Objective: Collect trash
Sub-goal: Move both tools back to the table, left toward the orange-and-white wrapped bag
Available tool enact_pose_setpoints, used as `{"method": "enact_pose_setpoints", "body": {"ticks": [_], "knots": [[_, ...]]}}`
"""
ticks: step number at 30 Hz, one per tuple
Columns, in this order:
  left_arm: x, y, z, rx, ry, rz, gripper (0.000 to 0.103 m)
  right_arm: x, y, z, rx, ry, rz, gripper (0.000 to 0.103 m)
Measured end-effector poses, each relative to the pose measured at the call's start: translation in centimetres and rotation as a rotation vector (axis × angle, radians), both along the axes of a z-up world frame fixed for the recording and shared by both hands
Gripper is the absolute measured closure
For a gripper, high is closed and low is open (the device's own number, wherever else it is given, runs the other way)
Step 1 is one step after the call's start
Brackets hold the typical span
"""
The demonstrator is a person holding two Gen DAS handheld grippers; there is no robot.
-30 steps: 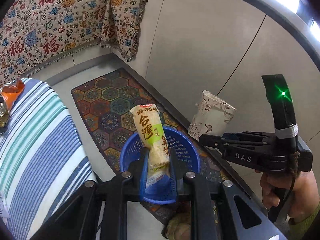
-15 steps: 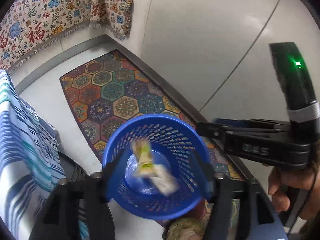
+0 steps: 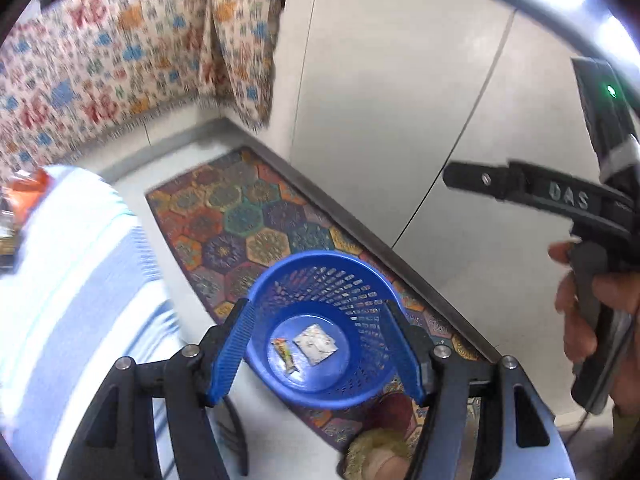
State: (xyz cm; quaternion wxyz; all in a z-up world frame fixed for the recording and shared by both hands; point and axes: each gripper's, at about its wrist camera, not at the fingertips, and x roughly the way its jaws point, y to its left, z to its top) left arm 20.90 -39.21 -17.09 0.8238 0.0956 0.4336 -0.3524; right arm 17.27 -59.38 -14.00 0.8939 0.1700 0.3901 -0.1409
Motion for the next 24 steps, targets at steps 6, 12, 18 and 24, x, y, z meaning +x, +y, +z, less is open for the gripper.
{"method": "enact_pose_setpoints", "body": {"ticks": [6, 12, 18, 24], "knots": [[-4.3, 9.0, 3.7, 0.053, -0.086, 0.084, 0.035, -3.3, 9.6, 4.5, -0.147, -0.141, 0.074, 0.004], [-6.8, 19.5, 2.9, 0.113, -0.077, 0.251, 0.035, -4.4, 18.6, 5.3, -0.189, -0.193, 0.205, 0.004], [-7.7, 28.4, 0.6, 0.147, -0.031, 0.418, 0.035, -3.9, 25.0, 5.1, -0.243, -0.217, 0.304, 0.004], [-8.3, 34.7, -0.9, 0.133, 0.006, 0.522, 0.035, -3.1, 29.5, 3.8, -0.276, -0.207, 0.353, 0.004]]}}
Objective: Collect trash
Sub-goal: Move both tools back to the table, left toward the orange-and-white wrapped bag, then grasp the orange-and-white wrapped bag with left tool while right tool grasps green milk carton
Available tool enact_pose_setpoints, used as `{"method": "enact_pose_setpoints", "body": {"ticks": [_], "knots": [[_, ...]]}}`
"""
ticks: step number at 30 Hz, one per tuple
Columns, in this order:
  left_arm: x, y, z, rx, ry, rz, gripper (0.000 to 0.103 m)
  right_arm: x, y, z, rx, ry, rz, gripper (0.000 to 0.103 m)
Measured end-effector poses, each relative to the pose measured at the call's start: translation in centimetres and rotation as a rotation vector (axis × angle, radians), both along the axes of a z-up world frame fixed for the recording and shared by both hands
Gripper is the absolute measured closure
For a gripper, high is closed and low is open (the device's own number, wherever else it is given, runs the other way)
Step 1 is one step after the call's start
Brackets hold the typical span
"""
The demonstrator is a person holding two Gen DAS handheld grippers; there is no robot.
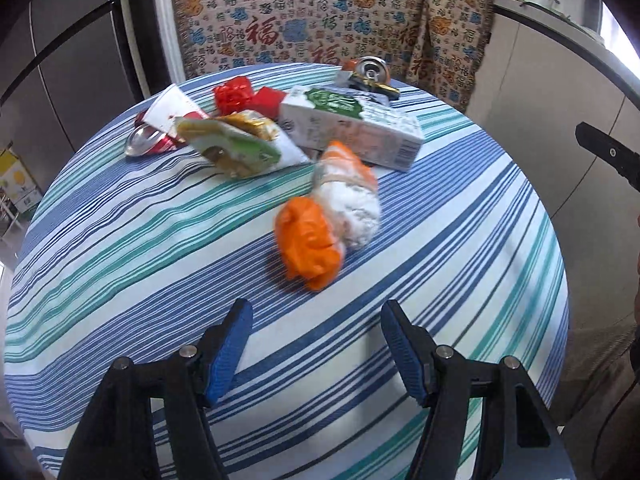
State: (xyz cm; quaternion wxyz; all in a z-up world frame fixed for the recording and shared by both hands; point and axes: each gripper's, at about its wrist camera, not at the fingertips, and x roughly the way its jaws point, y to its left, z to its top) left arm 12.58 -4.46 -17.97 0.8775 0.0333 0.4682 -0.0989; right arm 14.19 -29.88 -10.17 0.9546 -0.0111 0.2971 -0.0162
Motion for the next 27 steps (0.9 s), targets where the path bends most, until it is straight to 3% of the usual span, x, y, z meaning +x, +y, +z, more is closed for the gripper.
{"method": "enact_pose_setpoints", "body": {"ticks": [4, 8, 13, 17, 20, 24, 27], "knots": [[0.3, 2.2, -0.2, 0.001, -0.026, 0.023, 0.035, 0.6, 2.0, -1.5, -0.007, 0.027, 0.029, 0.004], [0.7, 3.4, -0.4, 0.014, -0.064, 0.031, 0.03, 1.7, 3.7, -4.3, 0.038, 0.148, 0.099, 0.004], [1.7, 3.7, -0.4, 0.01, -0.06, 0.051, 0.027, 2.8, 6.6, -8.0, 0.006, 0.27, 0.171, 0.004], [1.8, 3.1, -0.9, 0.032, -0.039, 0.008, 0.006, 3.2, 6.9, -9.1, 0.043, 0.293, 0.187, 0.003], [1.7, 3.1, -0.9, 0.03, -0.018, -0.026, 0.004, 3.3, 6.7, -9.3, 0.044, 0.296, 0.188, 0.0], [2.1, 3.4, 0.6, -0.149, -0.036, -0.108, 0.004, 3.5, 6.6, -9.2, 0.042, 0.308, 0.2, 0.0], [3.7, 1.7, 1.4, -0.182, -0.035, -0.193, 0.004, 3.8, 6.0, -9.1, 0.042, 0.324, 0.198, 0.001]]}}
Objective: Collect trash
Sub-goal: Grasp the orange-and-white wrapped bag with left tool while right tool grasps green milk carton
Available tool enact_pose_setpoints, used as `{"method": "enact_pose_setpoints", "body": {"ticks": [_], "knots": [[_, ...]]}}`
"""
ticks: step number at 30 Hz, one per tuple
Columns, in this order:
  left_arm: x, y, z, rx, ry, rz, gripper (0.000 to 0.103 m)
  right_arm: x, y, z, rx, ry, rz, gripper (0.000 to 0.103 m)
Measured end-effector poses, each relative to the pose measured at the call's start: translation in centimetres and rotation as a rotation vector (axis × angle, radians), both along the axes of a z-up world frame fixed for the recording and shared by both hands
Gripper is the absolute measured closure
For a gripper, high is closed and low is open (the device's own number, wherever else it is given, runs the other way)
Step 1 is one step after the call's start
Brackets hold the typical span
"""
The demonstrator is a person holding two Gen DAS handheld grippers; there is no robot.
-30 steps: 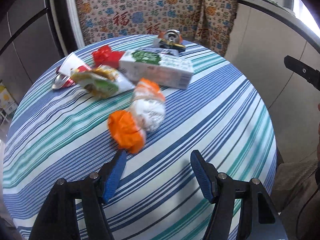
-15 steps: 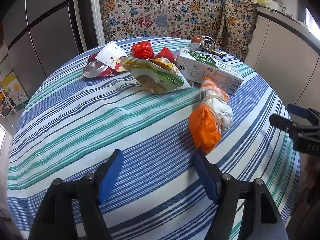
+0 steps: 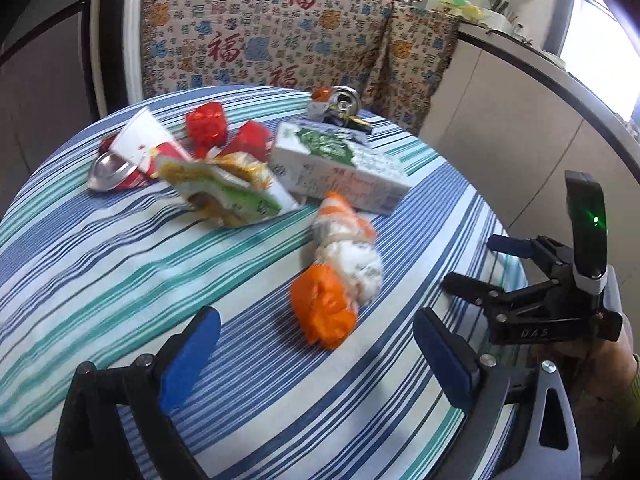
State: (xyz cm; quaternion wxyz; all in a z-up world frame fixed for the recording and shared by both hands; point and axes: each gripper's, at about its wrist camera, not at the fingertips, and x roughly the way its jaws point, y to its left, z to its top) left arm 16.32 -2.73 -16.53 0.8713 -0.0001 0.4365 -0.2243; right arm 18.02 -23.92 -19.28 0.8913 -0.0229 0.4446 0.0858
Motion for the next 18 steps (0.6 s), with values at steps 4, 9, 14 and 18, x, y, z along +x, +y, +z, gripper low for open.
{"method": "enact_pose_setpoints", "body": {"ticks": [4, 9, 14, 18], "knots": [[2.1, -2.8, -0.3, 0.019, 0.012, -0.083, 0.004, 0.5, -1.7, 0.0, 0.002, 0.011, -0.039, 0.001], [2.5, -4.3, -0.6, 0.087, -0.023, -0.099, 0.057, 1.4, -2.8, 0.0, 0.011, 0.016, 0.007, 0.0], [0.9, -1.5, -0.8, 0.055, -0.01, -0.02, 0.057, 4.3, -1.2, 0.4, 0.054, 0.033, 0.185, 0.001], [-1.3, 1.1, -0.7, 0.036, 0.012, 0.052, 0.057, 7.4, -0.1, 0.7, 0.084, 0.011, 0.253, 0.001]]}}
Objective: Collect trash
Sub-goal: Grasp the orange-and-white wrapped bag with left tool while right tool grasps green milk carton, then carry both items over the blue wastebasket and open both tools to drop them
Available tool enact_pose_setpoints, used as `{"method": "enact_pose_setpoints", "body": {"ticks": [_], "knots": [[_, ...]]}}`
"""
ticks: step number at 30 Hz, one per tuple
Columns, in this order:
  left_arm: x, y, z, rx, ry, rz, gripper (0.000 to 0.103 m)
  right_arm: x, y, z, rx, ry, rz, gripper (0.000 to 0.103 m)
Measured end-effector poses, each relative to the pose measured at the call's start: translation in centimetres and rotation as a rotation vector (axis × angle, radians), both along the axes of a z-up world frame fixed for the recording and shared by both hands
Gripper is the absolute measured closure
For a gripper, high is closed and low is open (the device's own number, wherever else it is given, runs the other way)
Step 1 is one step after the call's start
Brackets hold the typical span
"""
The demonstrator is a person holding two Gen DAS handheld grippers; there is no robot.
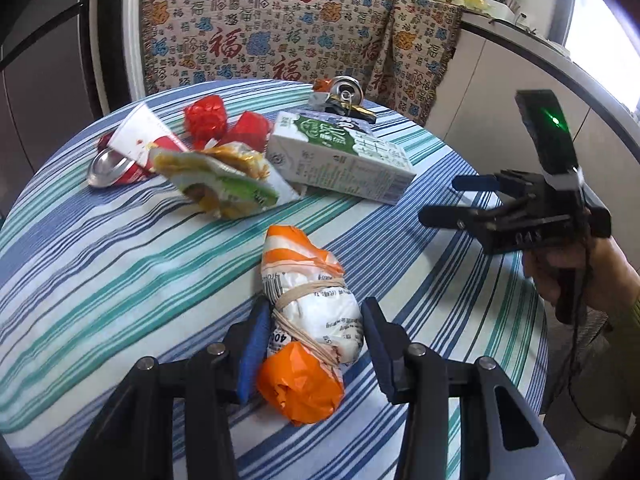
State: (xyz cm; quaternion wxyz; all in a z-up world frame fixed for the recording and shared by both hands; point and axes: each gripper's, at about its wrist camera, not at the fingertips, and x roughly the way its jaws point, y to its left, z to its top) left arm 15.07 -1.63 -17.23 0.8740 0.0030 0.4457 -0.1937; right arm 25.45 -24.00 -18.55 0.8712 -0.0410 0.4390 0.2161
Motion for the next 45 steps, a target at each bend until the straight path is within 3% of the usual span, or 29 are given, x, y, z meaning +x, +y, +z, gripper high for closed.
{"method": "enact_pose_setpoints", "body": {"ticks": [7, 8, 9, 11, 12, 14, 18, 20, 26, 27, 30, 34, 37, 40, 42, 43, 44, 45], "knots": [[-1.3, 1.2, -0.1, -0.02, 0.03, 0.049, 0.056, 1.6, 3.1, 1.8, 0.06, -0.122, 0.152, 0.001], [-1.1, 1.1, 0.0, -0.021, 0.034, 0.053, 0.056, 1.6, 3.7, 1.7, 0.07, -0.117, 0.178, 0.005], [-1.1, 1.1, -0.1, -0.02, 0.034, 0.056, 0.056, 1.6, 4.1, 1.6, 0.077, -0.1, 0.204, 0.021], [-1.1, 0.9, -0.1, -0.016, 0.033, 0.061, 0.056, 1.4, 4.8, 1.3, 0.049, -0.075, 0.209, 0.042], [-1.1, 0.9, 0.0, -0.016, 0.034, 0.067, 0.056, 0.9, 4.8, 1.3, 0.04, -0.08, 0.201, 0.044], [-1.2, 1.1, -0.1, -0.022, 0.035, 0.088, 0.054, -0.3, 4.3, 1.4, 0.029, -0.055, 0.172, 0.044], [-1.1, 1.9, -0.5, -0.051, 0.046, 0.151, 0.053, -3.6, 1.7, 1.8, -0.006, 0.031, -0.052, 0.044], [-1.3, 2.0, -0.6, -0.058, 0.035, 0.162, 0.053, -5.8, 1.0, 1.9, -0.03, 0.034, -0.104, 0.044], [-1.8, 1.7, -0.6, -0.008, 0.033, 0.135, 0.052, -9.3, 2.5, 2.2, 0.033, 0.043, 0.012, 0.042], [-1.9, 1.8, -0.5, -0.008, 0.038, 0.133, 0.047, -9.4, 2.7, 2.4, 0.03, 0.035, 0.023, 0.036], [-2.4, 2.6, 0.0, -0.018, 0.035, 0.14, 0.042, -9.0, 3.5, 3.5, -0.007, -0.009, 0.067, 0.019], [-2.3, 2.8, 1.0, -0.014, 0.033, 0.109, 0.042, -7.7, 5.7, 4.6, -0.091, -0.003, 0.191, 0.018], [-2.0, 2.0, 1.2, 0.021, 0.043, 0.074, 0.042, -6.0, 7.3, 4.1, -0.114, 0.073, 0.248, 0.018], [-1.8, 1.1, 1.3, 0.06, 0.036, 0.052, 0.042, -5.2, 8.5, 3.3, -0.157, 0.109, 0.278, 0.022], [-1.6, 0.8, 1.1, 0.093, 0.03, 0.046, 0.042, -5.0, 9.0, 2.9, -0.181, 0.123, 0.28, 0.05], [-1.6, 0.6, 1.0, 0.111, 0.02, 0.048, 0.042, -5.0, 8.9, 3.1, -0.183, 0.111, 0.261, 0.051], [-1.7, 0.6, 1.1, 0.12, 0.005, 0.053, 0.057, -5.1, 8.6, 3.4, -0.17, 0.096, 0.239, 0.051], [-1.7, 0.7, 1.3, 0.117, -0.001, 0.054, 0.057, -5.4, 8.2, 3.7, -0.146, 0.084, 0.223, 0.051]]}}
